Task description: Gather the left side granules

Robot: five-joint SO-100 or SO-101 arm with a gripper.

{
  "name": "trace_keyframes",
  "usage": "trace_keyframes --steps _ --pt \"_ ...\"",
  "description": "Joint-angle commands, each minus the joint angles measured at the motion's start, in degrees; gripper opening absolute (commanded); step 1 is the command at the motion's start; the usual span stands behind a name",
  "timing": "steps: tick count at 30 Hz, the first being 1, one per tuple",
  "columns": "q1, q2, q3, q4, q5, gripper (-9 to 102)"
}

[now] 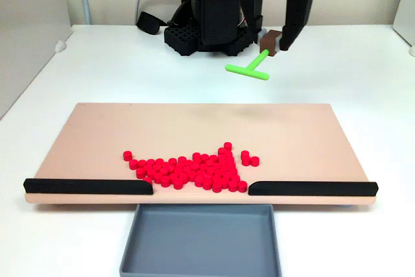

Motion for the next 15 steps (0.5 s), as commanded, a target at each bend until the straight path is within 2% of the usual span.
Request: trace_keyframes --steps 1,15 --pt "-1.41 -1.14 -4.22 0.18 5.27 0" --pt "-3.69 -9.49 -12.74 0.18 23.38 0"
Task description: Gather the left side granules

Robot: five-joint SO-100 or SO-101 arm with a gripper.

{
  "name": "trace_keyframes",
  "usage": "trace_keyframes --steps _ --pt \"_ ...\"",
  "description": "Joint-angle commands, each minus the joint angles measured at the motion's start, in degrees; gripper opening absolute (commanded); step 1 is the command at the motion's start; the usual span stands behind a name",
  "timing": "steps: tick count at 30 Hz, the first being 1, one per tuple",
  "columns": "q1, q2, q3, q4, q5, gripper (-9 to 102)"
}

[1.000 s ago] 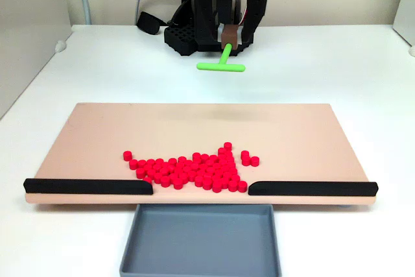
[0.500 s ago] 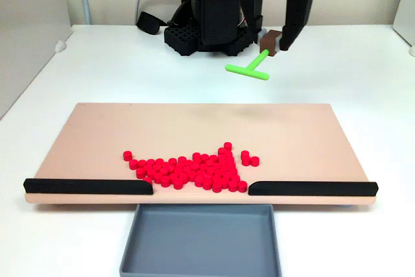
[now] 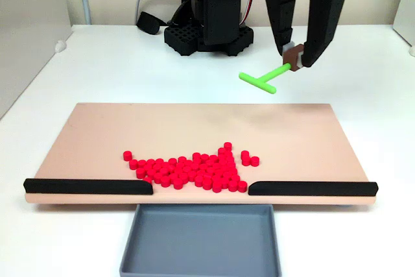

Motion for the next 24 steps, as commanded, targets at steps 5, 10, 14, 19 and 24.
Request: trace_keyframes --steps 5,10,14,19,24 --pt "-1.49 -2.2 -5.27 0.18 6.59 0" --pt "-2.02 -4.31 -8.09 0.18 9.84 0" --pt "-2.02 -7.03 -10.81 0.18 12.04 0" --pt "-2.37 -11.43 -15.38 0.18 15.91 0" --pt "-2.81 -15.03 -18.11 0.18 18.28 0"
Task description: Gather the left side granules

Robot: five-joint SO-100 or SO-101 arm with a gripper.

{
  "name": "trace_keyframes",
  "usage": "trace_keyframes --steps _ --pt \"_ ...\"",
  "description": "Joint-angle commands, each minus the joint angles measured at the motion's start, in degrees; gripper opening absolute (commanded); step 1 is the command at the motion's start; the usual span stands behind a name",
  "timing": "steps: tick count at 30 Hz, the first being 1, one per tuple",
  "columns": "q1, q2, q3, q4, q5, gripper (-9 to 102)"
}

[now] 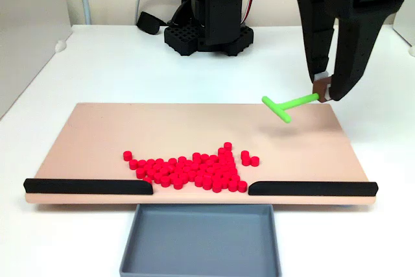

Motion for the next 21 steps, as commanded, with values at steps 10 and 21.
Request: trace_keyframes --steps 10,21 --pt "-0.7 -3.08 -3.6 -5.27 5.45 0" --pt "-0.18 -5.71 -3.6 -6.86 8.17 0"
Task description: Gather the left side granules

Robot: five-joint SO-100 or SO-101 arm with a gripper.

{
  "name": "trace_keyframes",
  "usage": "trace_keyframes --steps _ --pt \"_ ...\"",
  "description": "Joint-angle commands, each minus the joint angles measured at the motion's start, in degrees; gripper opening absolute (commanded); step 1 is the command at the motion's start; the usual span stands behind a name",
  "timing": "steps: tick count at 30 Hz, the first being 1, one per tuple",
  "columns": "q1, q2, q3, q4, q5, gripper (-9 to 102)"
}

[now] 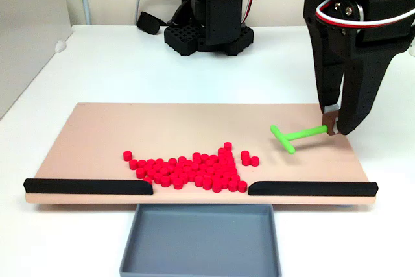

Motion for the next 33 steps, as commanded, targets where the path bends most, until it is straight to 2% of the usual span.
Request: trace_keyframes --steps 1,33 --pt "0.18 0.0 -2.02 -0.62 0.88 0" --pt "5.1 -9.84 -4.57 -1.14 4.13 0"
